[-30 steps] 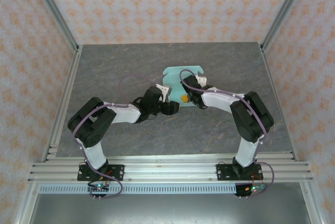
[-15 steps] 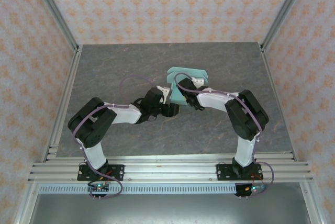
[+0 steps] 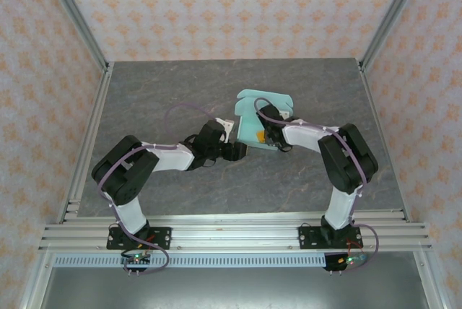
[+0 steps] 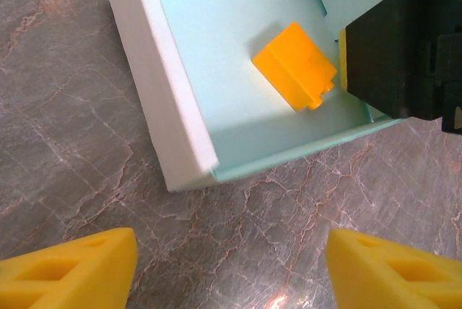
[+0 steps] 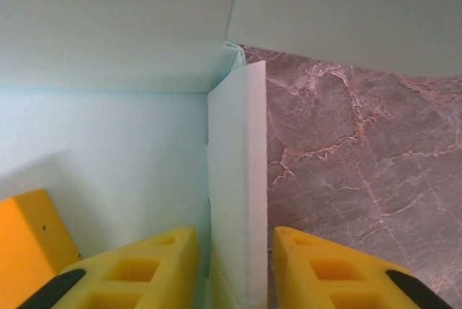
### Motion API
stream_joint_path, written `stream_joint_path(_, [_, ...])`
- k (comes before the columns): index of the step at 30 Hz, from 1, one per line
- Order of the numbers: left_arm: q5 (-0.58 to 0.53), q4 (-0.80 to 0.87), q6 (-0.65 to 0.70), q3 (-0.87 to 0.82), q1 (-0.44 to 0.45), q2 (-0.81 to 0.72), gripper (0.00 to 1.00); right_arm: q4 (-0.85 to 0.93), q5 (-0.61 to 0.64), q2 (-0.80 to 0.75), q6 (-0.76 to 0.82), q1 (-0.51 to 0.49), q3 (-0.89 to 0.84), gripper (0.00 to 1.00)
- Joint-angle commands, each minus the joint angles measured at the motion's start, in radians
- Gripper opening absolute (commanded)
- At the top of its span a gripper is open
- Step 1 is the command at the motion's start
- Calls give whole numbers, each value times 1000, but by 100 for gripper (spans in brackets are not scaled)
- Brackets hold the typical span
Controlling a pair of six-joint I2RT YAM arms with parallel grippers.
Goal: Fold the paper box
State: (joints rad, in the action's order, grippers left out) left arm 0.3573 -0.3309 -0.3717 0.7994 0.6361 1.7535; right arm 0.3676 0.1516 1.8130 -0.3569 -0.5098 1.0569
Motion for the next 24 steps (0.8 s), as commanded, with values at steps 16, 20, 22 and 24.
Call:
stream_joint_path(16, [-28,52,18,25,7,-31,70,-20,26,-1,28,27,17,19])
stream_joint_path(20, [-27,54,19,26,7,-35,69,5,60,33,46,26,26,12])
stream_joint_path(22, [-28,56,16,27,8,-38,69,22,71,46,42,25,29,10])
stream_joint_path(24, [-29,58,17,26,7,-40,69,44,88,60,42,21,32,8])
